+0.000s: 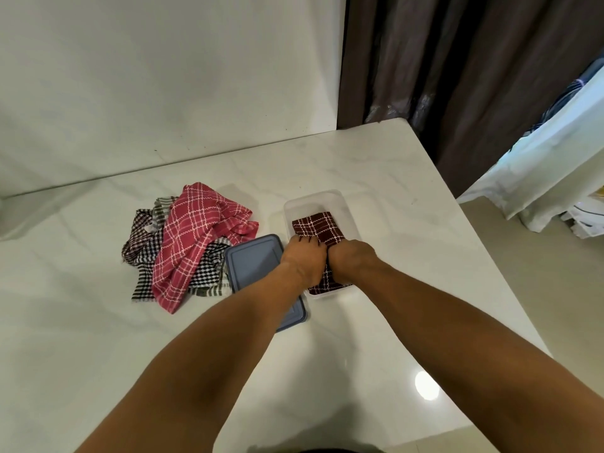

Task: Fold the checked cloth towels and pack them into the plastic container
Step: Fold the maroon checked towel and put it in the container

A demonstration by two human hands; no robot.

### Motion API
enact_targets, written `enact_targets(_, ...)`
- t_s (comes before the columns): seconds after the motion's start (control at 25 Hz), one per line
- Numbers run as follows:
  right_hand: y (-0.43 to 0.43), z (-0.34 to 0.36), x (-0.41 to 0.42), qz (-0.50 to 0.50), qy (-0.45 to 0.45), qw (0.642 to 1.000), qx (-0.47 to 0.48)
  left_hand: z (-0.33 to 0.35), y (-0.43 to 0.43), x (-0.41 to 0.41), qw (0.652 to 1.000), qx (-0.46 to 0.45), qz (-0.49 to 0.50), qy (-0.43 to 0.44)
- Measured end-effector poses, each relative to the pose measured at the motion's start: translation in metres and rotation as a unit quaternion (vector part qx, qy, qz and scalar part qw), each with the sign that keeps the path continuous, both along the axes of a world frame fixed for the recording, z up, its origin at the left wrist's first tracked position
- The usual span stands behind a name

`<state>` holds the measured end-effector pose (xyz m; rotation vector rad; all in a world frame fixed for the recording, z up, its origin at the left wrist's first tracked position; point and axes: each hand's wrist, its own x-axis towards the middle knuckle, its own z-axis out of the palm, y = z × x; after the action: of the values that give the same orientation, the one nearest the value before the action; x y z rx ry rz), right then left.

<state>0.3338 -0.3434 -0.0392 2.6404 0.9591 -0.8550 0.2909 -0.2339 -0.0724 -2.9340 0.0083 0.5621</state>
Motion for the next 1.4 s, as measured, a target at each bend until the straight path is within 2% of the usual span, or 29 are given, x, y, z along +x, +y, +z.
enact_targets(0.24, 0.004, -0.008, 0.003, 0.056, 0.038, 0.996, -0.052, -0.012, -0.001, 0.010, 0.995, 0.051, -0.008, 0.086)
enact_targets(0.4, 0.011, -0.004, 0.004, 0.098, -0.020, 0.991, -0.084, -0.015, -0.007, 0.012, 0.985, 0.104, -0.007, 0.139)
enact_targets(0.48, 0.019, 0.003, 0.011, 0.074, -0.070, 0.995, -0.016, -0.025, -0.009, 0.013, 0.982, 0.118, -0.005, 0.145)
enact_targets(0.52, 0.024, 0.006, 0.017, 0.037, -0.078, 0.996, 0.036, -0.033, -0.011, 0.013, 0.988, 0.095, 0.006, 0.125)
enact_targets(0.6, 0.036, 0.008, 0.032, -0.029, -0.063, 0.988, 0.135, -0.051, -0.018, 0.006, 0.996, 0.013, 0.079, 0.036)
enact_targets(0.64, 0.040, 0.005, 0.039, -0.041, -0.035, 0.985, 0.163, -0.065, -0.028, 0.010, 0.998, 0.000, 0.066, -0.015)
enact_targets(0.68, 0.044, -0.001, 0.044, -0.043, -0.006, 0.987, 0.158, -0.075, -0.033, 0.012, 0.996, -0.037, 0.077, -0.033)
enact_targets(0.72, 0.048, -0.008, 0.048, -0.046, 0.026, 0.989, 0.141, -0.068, -0.033, 0.010, 0.993, -0.080, 0.081, -0.004)
enact_targets(0.8, 0.053, -0.022, 0.053, -0.022, 0.067, 0.994, 0.084, -0.038, -0.034, 0.006, 0.994, -0.035, -0.010, 0.108)
enact_targets(0.84, 0.054, -0.026, 0.055, -0.004, 0.081, 0.995, 0.058, -0.027, -0.038, 0.005, 0.991, -0.005, 0.024, 0.133)
enact_targets(0.92, 0.058, -0.031, 0.061, 0.016, 0.101, 0.994, 0.030, -0.027, -0.039, 0.006, 0.985, 0.017, 0.077, 0.154)
enact_targets(1.04, 0.062, -0.039, 0.069, 0.030, 0.101, 0.994, -0.010, -0.033, -0.039, 0.002, 0.984, 0.074, 0.066, 0.149)
enact_targets(1.16, 0.062, -0.053, 0.064, 0.048, 0.078, 0.995, -0.045, -0.026, -0.032, 0.002, 0.978, 0.076, 0.078, 0.175)
enact_targets(1.28, 0.052, -0.041, 0.061, 0.049, 0.055, 0.996, 0.039, -0.016, -0.031, 0.006, 0.976, 0.008, 0.115, 0.187)
enact_targets(1.4, 0.048, -0.035, 0.064, 0.063, -0.036, 0.991, 0.115, -0.005, -0.033, 0.011, 0.983, -0.027, 0.113, 0.145)
